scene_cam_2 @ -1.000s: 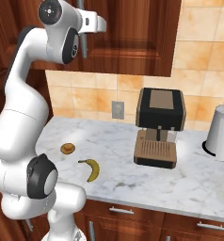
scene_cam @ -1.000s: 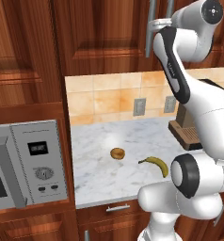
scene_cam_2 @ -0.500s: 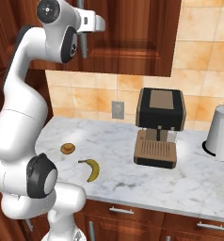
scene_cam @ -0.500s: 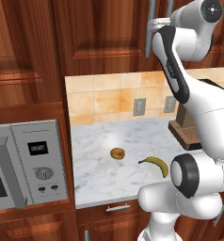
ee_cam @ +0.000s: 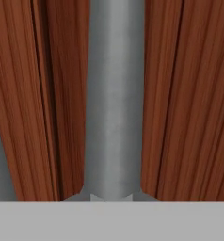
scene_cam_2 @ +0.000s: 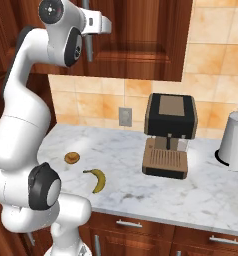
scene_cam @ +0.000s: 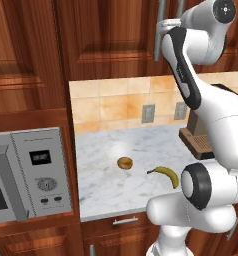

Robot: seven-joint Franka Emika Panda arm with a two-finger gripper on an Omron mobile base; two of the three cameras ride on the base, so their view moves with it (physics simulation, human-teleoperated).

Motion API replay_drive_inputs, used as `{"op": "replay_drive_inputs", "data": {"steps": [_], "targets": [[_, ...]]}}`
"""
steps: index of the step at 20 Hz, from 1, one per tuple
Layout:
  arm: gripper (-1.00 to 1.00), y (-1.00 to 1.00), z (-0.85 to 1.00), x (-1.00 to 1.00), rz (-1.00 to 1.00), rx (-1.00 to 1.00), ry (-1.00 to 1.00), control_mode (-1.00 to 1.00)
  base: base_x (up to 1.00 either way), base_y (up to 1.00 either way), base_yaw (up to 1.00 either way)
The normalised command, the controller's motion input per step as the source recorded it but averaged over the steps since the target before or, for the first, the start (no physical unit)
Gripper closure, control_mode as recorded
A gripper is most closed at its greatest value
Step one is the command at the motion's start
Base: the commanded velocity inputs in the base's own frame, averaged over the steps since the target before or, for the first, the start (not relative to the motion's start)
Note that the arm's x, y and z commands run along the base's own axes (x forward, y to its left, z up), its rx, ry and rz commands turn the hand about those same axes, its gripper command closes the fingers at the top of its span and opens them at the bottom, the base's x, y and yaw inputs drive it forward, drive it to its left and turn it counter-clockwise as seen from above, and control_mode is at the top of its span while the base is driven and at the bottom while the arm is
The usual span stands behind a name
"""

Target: Pick the pan from the cabinet and place it on the stove. Then turn on the stove burner for the pan.

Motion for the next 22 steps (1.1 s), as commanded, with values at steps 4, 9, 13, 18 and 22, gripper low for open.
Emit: {"op": "replay_drive_inputs", "data": {"steps": [4,9,13,18,22], "targets": [[1.00,0.01,0.00,0.00,0.00,0.00,0.00,-1.00,0.00,0.00,0.00],[1.00,0.00,-0.01,0.00,0.00,0.00,0.00,-1.00,0.00,0.00,0.00],[1.00,0.00,-0.01,-0.05,0.03,0.00,-0.01,-1.00,0.00,0.00,0.00],[1.00,-0.20,0.00,-0.54,0.02,0.00,-0.16,-1.00,0.00,0.00,0.00],[1.00,-0.35,0.00,-0.63,0.01,0.00,-0.18,-1.00,0.00,0.00,0.00]]}}
